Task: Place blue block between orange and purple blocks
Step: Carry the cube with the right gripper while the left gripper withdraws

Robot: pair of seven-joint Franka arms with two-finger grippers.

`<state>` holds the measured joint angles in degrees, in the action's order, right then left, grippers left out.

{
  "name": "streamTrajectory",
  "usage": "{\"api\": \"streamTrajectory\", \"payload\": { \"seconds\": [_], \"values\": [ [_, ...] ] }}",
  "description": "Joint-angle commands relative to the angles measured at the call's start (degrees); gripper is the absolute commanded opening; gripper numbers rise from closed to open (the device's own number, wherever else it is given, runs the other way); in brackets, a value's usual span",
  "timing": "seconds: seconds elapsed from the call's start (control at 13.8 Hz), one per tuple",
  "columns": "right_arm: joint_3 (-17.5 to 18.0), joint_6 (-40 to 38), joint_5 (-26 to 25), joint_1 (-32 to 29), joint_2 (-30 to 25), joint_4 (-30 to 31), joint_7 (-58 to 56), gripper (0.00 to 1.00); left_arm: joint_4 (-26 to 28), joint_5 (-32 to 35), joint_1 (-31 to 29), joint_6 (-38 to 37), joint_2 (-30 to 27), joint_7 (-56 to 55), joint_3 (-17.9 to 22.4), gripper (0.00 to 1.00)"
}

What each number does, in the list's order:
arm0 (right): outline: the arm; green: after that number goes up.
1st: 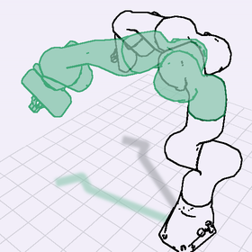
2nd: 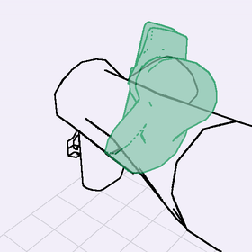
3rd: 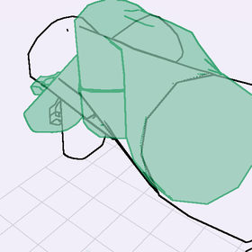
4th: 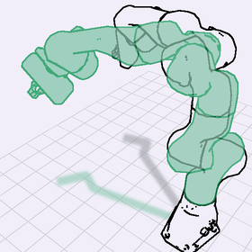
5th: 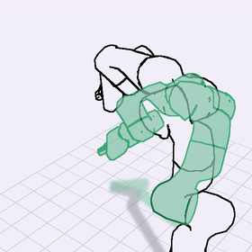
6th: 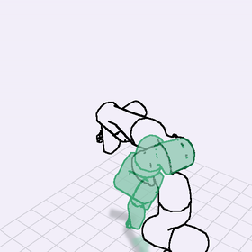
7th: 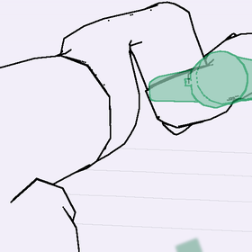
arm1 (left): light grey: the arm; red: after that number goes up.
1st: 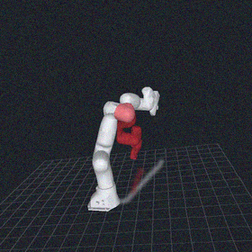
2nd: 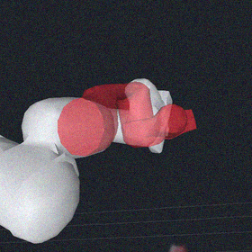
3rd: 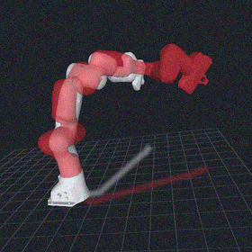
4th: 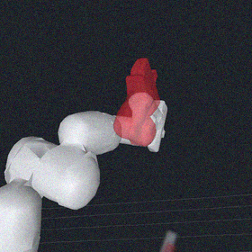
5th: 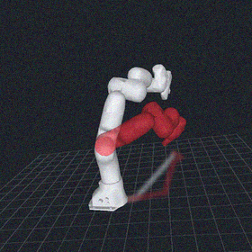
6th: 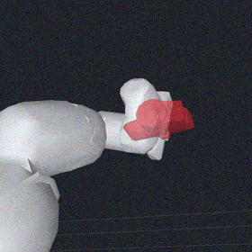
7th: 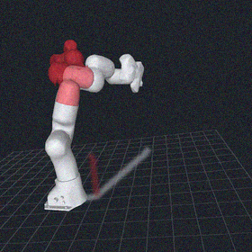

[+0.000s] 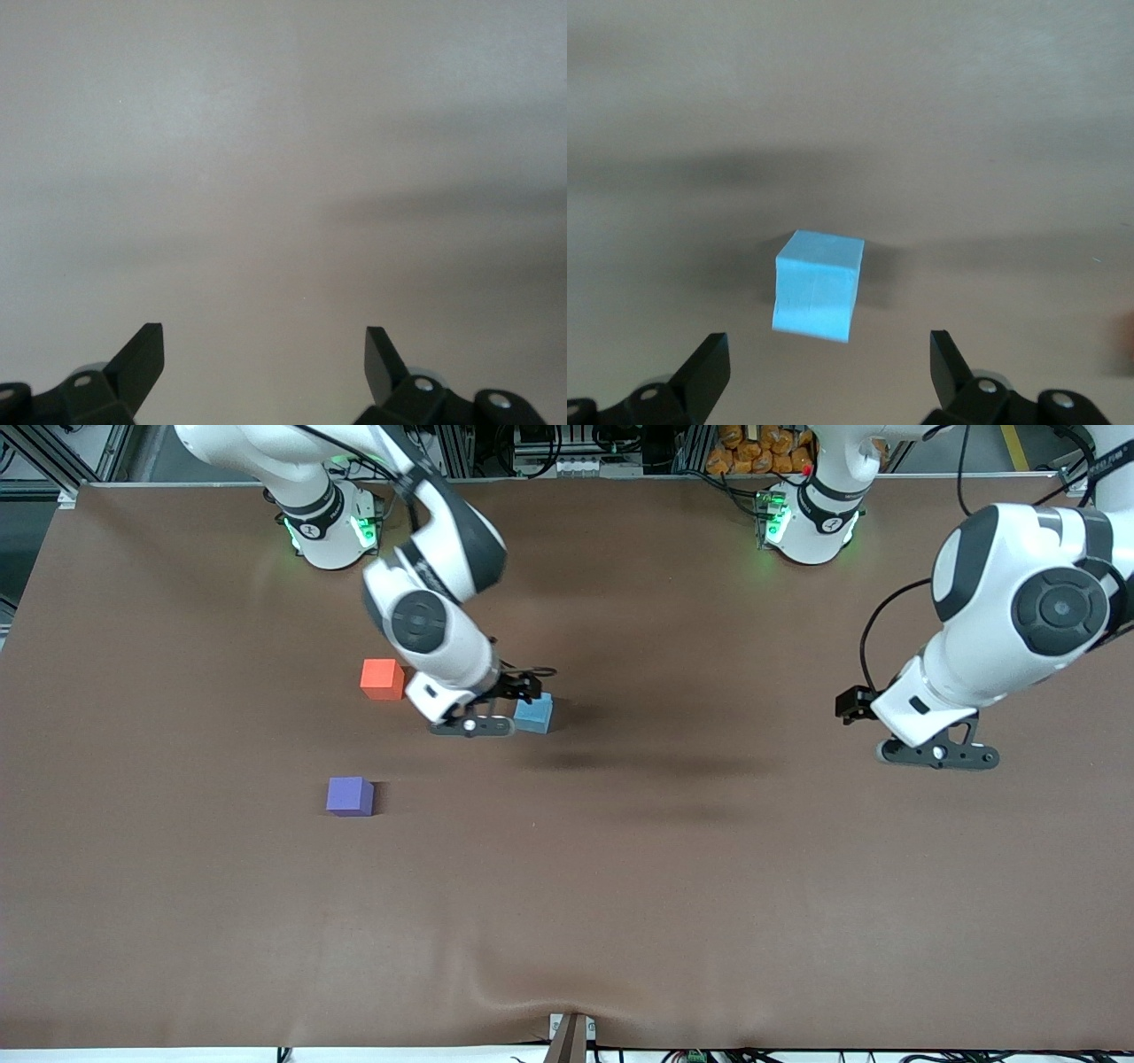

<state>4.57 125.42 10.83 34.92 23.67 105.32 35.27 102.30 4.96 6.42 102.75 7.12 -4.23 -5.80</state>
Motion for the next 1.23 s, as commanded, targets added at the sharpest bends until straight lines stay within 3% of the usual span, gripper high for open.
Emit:
{"api": "streamTrajectory", "payload": {
  "seconds": [0.0, 0.29, 0.8, 0.87, 0.94, 1.01, 1.16],
  "values": [
    [-0.7, 1.9, -1.7, 1.6, 2.5, -0.9, 2.9, 1.0, 0.1, 0.0, -3.6, 0.8, -1.6, 11.5, 0.7, 1.0],
    [-0.7, 5.4, -1.9, 3.2, 5.3, -0.8, 6.3, 1.0, -3.6, 0.5, -5.7, -3.9, -1.7, 18.2, 0.7, 1.0],
    [-0.8, 10.1, -5.9, 6.5, 10.2, -0.8, 12.6, 1.0, -13.5, -0.2, -5.3, -17.3, -2.0, 10.2, -2.0, 1.0],
    [-0.7, 9.9, -6.3, 6.5, 10.3, -0.8, 12.6, 0.6, -14.2, -0.7, -5.3, -17.8, -2.0, 9.5, -2.1, 1.0],
    [-0.6, 9.3, -6.3, 5.9, 10.0, -1.3, 13.2, 0.07, -15.2, -1.5, -5.5, -18.6, -2.0, 8.5, -2.2, 1.0],
    [-0.6, 7.7, -6.3, 5.3, 9.4, -1.5, 14.5, 0.0, -16.5, -2.0, -5.5, -19.9, -2.0, 7.2, -2.1, 1.0],
    [-0.7, -0.8, -6.3, 2.7, 6.4, -3.5, 13.9, 0.0, -18.4, -2.1, -5.5, -21.8, -2.0, 4.5, -2.3, 1.0]
  ]
}}
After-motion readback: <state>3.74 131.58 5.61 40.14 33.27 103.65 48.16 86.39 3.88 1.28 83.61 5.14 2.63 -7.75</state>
